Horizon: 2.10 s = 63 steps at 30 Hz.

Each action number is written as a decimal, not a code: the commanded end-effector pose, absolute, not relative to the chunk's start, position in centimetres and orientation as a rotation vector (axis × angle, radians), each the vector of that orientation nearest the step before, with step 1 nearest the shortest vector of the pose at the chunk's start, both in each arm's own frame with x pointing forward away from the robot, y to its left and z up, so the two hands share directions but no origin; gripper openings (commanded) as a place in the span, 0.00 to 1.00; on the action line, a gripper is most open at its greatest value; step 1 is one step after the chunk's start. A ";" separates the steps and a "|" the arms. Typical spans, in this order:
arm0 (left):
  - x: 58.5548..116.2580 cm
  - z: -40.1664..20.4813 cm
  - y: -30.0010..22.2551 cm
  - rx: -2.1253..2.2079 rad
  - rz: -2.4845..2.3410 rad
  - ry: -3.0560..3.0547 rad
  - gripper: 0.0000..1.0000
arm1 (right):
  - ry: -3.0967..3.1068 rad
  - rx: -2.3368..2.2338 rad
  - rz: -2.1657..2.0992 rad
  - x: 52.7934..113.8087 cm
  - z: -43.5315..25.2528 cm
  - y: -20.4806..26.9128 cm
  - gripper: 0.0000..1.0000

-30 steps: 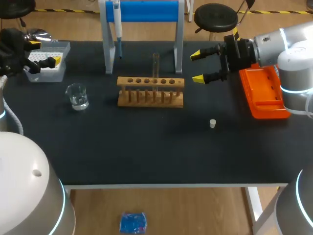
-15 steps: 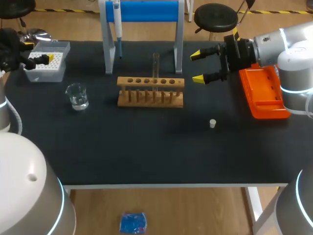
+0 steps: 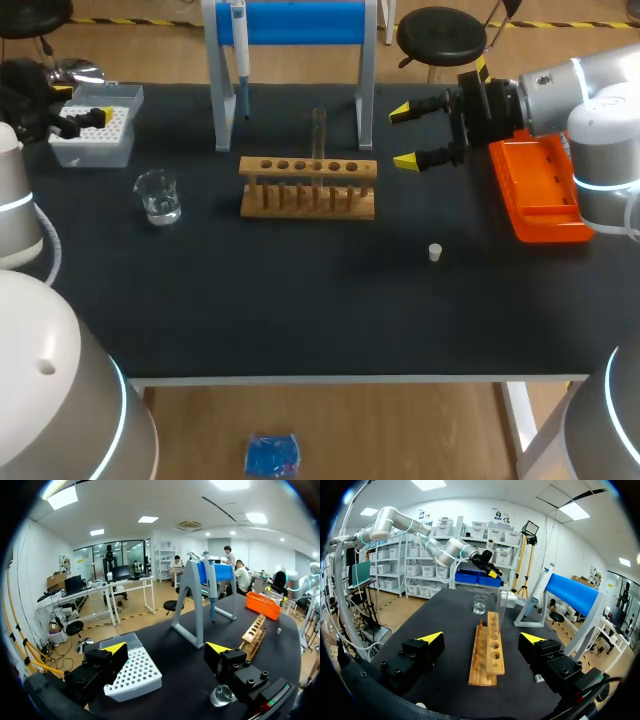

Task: Invert the test tube, pick up the pipette, mount the tip to pipette, aspirate from beaker and dispense into the tube, eject the tip, return the pipette, and cap with the stopper.

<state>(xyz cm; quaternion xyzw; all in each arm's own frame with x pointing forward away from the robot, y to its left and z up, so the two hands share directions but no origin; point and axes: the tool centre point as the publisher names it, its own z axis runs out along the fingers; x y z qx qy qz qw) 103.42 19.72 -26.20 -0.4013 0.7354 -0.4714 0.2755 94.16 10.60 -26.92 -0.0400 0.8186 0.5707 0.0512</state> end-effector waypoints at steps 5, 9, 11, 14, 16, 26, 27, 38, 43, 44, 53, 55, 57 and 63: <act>104.0 -27.3 19.9 -1.121 -1.217 1.943 1.00 | 2.491 -0.124 1.736 94.2 -27.0 10.6 1.00; 104.0 -28.0 20.2 -1.152 -1.212 1.906 1.00 | 2.491 -0.124 1.736 94.2 -27.0 10.6 1.00; 104.0 -28.3 20.3 -1.159 -1.203 1.896 1.00 | 2.491 -0.124 1.736 94.2 -27.0 10.6 1.00; 104.3 -28.8 20.5 -1.173 -1.188 1.886 1.00 | 2.491 -0.124 1.736 94.2 -27.0 10.6 1.00; 104.4 -29.2 20.7 -1.181 -1.184 1.876 1.00 | 2.491 -0.124 1.736 94.2 -27.0 10.6 1.00; 105.4 -31.4 21.7 -1.233 -1.172 1.828 1.00 | 2.491 -0.124 1.736 94.2 -27.0 10.6 1.00; 105.5 -31.6 21.8 -1.242 -1.169 1.818 1.00 | 2.491 -0.124 1.736 94.2 -27.0 10.6 1.00; 107.5 -32.0 21.2 -1.269 -1.121 1.777 1.00 | 2.491 -0.124 1.736 94.2 -27.0 10.6 1.00; 108.1 -32.2 20.8 -1.331 -1.088 1.773 1.00 | 2.491 -0.124 1.736 94.2 -27.0 10.6 1.00; 108.1 -32.3 20.8 -1.344 -1.082 1.768 1.00 | 2.491 -0.124 1.736 94.2 -27.0 10.6 1.00; 108.9 -32.5 20.9 -1.417 -1.053 1.764 0.95 | 2.491 -0.124 1.736 94.2 -27.0 10.6 1.00; 109.1 -32.5 21.0 -1.433 -1.050 1.763 0.91 | 2.491 -0.124 1.736 94.2 -27.0 10.6 1.00; 109.3 -32.5 21.1 -1.451 -1.045 1.767 0.75 | 2.491 -0.124 1.736 94.2 -27.0 10.6 1.00; 109.8 -32.7 21.3 -1.478 -1.035 1.783 0.71 | 2.491 -0.124 1.736 94.2 -27.0 10.6 1.00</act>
